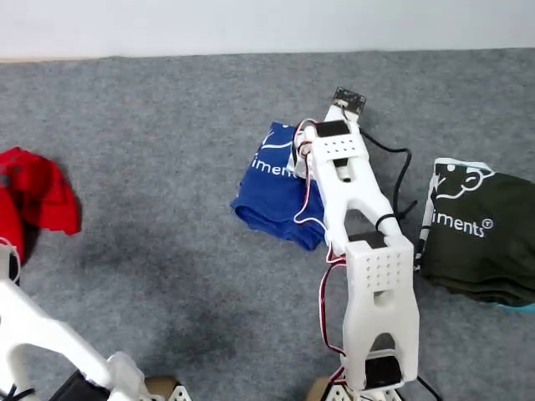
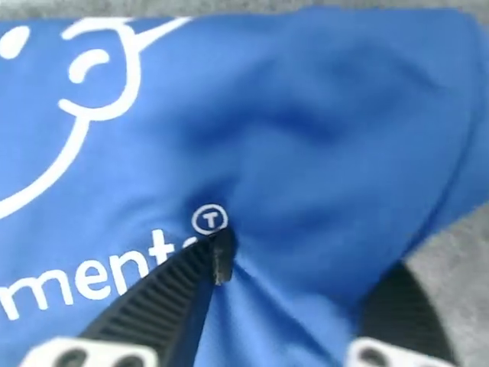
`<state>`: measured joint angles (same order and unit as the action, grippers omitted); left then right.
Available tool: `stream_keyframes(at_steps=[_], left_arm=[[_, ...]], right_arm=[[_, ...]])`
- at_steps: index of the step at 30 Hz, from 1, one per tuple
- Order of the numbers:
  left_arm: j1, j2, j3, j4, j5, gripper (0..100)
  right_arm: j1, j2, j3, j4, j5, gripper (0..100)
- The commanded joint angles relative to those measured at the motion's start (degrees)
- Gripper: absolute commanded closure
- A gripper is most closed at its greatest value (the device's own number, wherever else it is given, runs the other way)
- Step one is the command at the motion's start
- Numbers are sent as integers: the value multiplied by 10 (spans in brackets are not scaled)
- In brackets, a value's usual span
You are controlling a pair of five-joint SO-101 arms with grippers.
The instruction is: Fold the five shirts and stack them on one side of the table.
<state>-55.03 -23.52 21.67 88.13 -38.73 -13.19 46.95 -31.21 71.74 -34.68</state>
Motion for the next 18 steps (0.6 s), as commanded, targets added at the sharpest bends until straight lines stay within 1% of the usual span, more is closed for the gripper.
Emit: stream_keyframes(at_steps=[1, 2, 3, 5, 8, 13, 16, 18], left_arm=[[0, -17, -2, 5, 1, 989], [0, -17, -2, 5, 1, 989], [0, -17, -2, 5, 1, 989], [0, -18, -2, 5, 1, 989], [0, -19, -2, 5, 1, 989], [0, -19, -3, 5, 1, 989], [0, -19, -5, 5, 1, 989], [0, -19, -6, 5, -2, 989]], right_arm=[[-15, 25, -36, 53, 13, 943], [-15, 27, -47, 68, 32, 983], [-15, 27, -56, 81, 50, 995], [-15, 27, -83, 115, 70, 986], [-17, 26, -136, 175, 75, 989], [-15, -4, -259, 313, 88, 989], [7, -56, -257, 312, 116, 991], [14, -102, -246, 312, 151, 991]])
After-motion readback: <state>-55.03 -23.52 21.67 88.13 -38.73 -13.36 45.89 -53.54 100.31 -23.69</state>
